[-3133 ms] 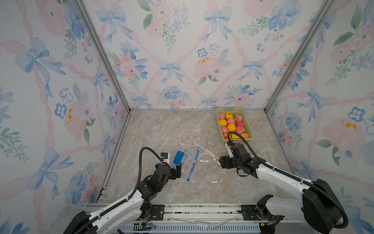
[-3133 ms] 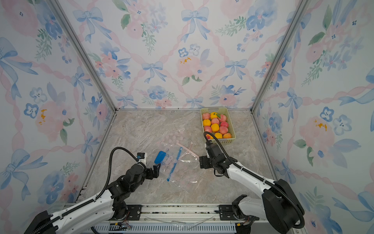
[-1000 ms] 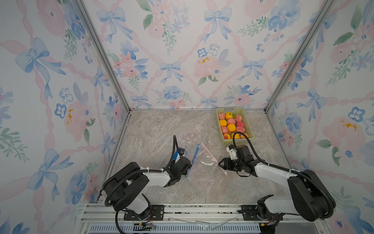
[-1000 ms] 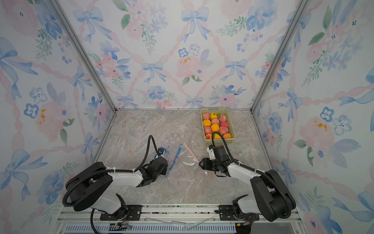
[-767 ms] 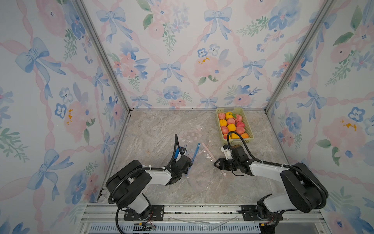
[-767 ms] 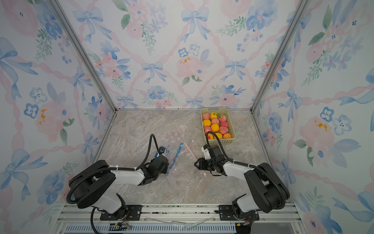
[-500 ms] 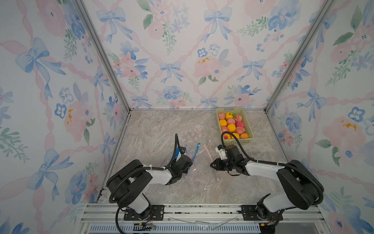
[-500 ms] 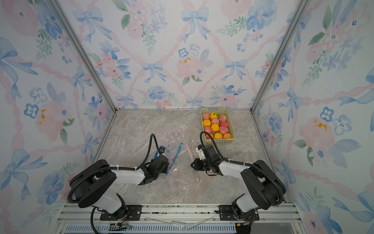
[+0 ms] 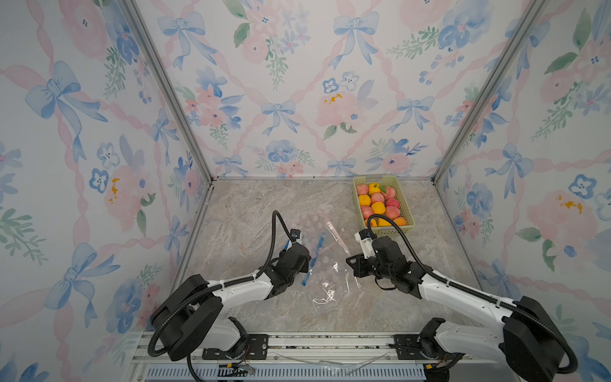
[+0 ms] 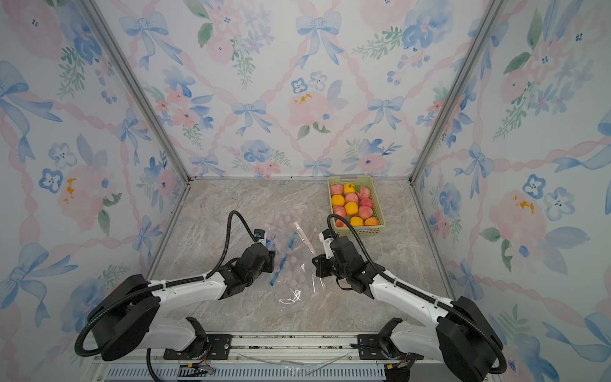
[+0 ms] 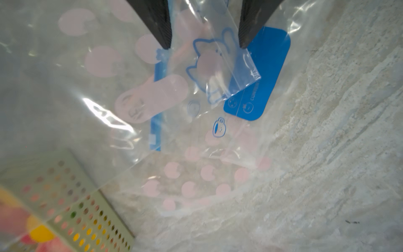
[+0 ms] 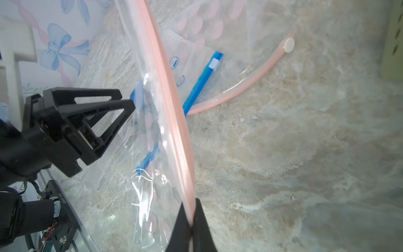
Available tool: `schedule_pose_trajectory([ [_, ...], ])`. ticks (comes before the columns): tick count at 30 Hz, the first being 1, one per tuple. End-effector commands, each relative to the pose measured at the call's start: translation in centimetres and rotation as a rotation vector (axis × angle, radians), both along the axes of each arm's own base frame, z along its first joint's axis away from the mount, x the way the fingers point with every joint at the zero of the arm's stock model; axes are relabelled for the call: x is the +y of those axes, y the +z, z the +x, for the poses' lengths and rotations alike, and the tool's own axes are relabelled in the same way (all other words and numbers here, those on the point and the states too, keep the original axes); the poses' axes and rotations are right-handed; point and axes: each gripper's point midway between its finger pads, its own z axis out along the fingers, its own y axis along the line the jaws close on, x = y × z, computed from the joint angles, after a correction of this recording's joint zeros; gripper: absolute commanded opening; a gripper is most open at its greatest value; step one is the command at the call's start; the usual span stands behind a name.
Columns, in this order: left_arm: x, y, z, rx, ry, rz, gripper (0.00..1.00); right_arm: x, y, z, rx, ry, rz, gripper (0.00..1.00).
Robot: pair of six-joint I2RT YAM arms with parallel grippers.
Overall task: Place the peach in a zip-top bag and seal the zipper
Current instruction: Open the zipper of the food storage bag at the center of the board.
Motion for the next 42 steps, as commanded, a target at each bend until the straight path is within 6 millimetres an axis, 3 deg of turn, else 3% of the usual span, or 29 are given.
schedule_pose_trajectory([
  [1, -1.0, 4.7, -0.1, -0.028, -0.013, -0.143, 0.55, -2.4, 0.4, 0.0, -0.114, -0.082, -0.106, 0.00],
  [5, -2.3, 9.3, -0.9, -0.072, -0.073, -0.282, 0.65, -3.3, 2.9, -0.2, -0.238, -0.149, -0.111, 0.00],
  [8, -4.0, 11.7, -1.6, -0.088, -0.143, -0.359, 0.75, -3.4, 4.4, -0.3, -0.316, -0.187, -0.104, 0.00],
  [10, -5.0, 12.2, -1.8, -0.084, -0.180, -0.364, 0.78, -3.1, 5.3, -0.3, -0.352, -0.204, -0.107, 0.00],
  [11, -5.8, 13.8, -1.7, -0.103, -0.196, -0.380, 0.79, -2.9, 5.8, -0.3, -0.372, -0.212, -0.116, 0.00],
  [18, -9.3, 15.9, -3.1, -0.111, -0.301, -0.428, 0.79, -0.6, 7.7, -0.6, -0.470, -0.233, -0.141, 0.00],
  [26, -9.7, 15.4, -2.7, -0.096, -0.263, -0.452, 0.76, 2.9, 8.9, -1.4, -0.516, -0.180, -0.134, 0.00],
  [31, -10.5, 15.0, -2.3, -0.085, -0.270, -0.443, 0.63, 4.1, 9.0, -1.9, -0.527, -0.165, -0.138, 0.00],
  [37, -10.2, 14.9, -2.1, -0.093, -0.268, -0.438, 0.30, 4.8, 8.8, -2.3, -0.516, -0.155, -0.108, 0.00],
  [41, -10.3, 14.9, -2.1, -0.101, -0.301, -0.429, 0.01, 5.0, 8.6, -2.7, -0.495, -0.136, -0.105, 0.04],
  [42, -10.3, 15.0, -2.1, -0.104, -0.312, -0.426, 0.00, 5.0, 8.5, -2.8, -0.490, -0.130, -0.101, 0.06],
])
